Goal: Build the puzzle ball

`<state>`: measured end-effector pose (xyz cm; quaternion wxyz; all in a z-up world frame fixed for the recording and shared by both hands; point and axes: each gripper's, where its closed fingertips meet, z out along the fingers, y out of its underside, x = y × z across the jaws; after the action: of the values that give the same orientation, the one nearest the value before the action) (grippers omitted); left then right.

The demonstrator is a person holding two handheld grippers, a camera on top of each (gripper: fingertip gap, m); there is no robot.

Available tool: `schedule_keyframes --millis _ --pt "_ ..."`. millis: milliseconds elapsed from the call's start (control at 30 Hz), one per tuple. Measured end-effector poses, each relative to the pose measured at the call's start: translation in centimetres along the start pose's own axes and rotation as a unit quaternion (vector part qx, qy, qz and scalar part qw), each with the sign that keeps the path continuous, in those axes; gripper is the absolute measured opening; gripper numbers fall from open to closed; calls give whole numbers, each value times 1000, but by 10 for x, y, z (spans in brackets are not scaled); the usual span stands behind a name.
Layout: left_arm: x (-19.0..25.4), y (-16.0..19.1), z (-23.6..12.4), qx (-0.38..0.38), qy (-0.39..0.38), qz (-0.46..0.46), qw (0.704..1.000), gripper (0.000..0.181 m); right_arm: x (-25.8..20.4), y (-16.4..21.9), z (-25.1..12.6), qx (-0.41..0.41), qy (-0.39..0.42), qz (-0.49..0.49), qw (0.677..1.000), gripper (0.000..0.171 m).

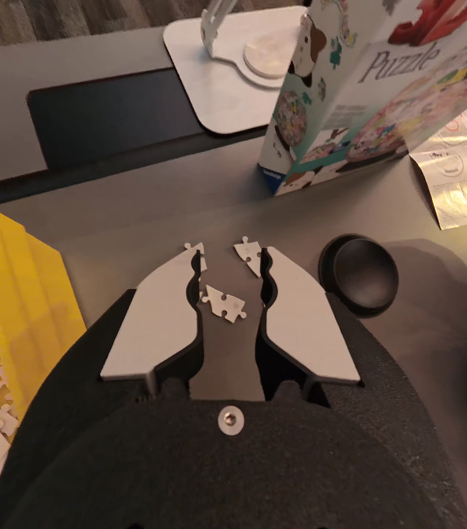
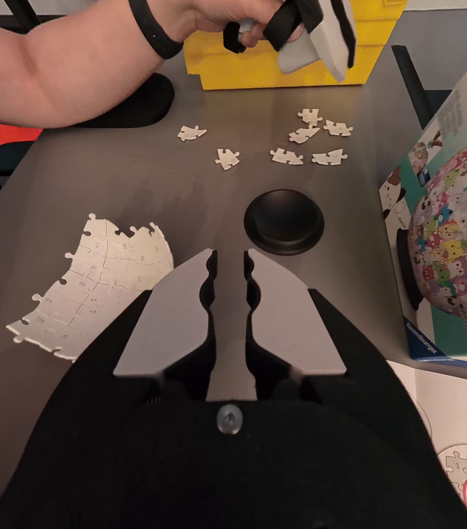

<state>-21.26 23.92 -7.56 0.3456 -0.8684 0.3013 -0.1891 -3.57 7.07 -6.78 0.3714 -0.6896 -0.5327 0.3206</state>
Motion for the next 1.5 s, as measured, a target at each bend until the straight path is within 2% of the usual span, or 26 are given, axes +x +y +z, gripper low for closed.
schedule_keyframes --millis 200,400,600,733,833,900,1000,1100,1167,1300,1367,1500 --pt "-9 2 5 -5 -14 1 1000 49 4 5 2 -11 9 1 1000 18" --pt "-16 0 9 13 -16 -28 999 48 9 10 2 -14 13 9 1000 18" --pt "-23 8 20 3 -30 -37 999 47 9 10 2 -13 14 8 1000 18" --pt "-16 15 25 -20 -5 -42 999 41 9 11 2 -19 15 6 1000 18" --pt "3 11 14 -34 28 -7 999 41 10 11 1 -19 17 5 1000 18" --pt "16 1 -4 -25 45 36 998 41 10 10 -1 -16 18 5 1000 18" --pt "48 -5 -36 -18 110 89 990 34 10 6 -5 -12 21 2 1000 18" --pt "76 25 -56 -105 177 124 971 33 9 3 -8 -4 20 3 1000 18" --pt "80 50 -63 -174 181 128 959 22 8 3 -8 -5 19 2 1000 18" --pt "76 88 -66 -292 132 60 945 20 8 5 -7 -11 17 1 1000 19" --pt "70 105 -68 -339 93 54 935 21 7 6 -7 -13 16 1 1000 19" --pt "62 143 -77 -435 43 63 897 37 7 8 -7 -17 14 3 1000 19"
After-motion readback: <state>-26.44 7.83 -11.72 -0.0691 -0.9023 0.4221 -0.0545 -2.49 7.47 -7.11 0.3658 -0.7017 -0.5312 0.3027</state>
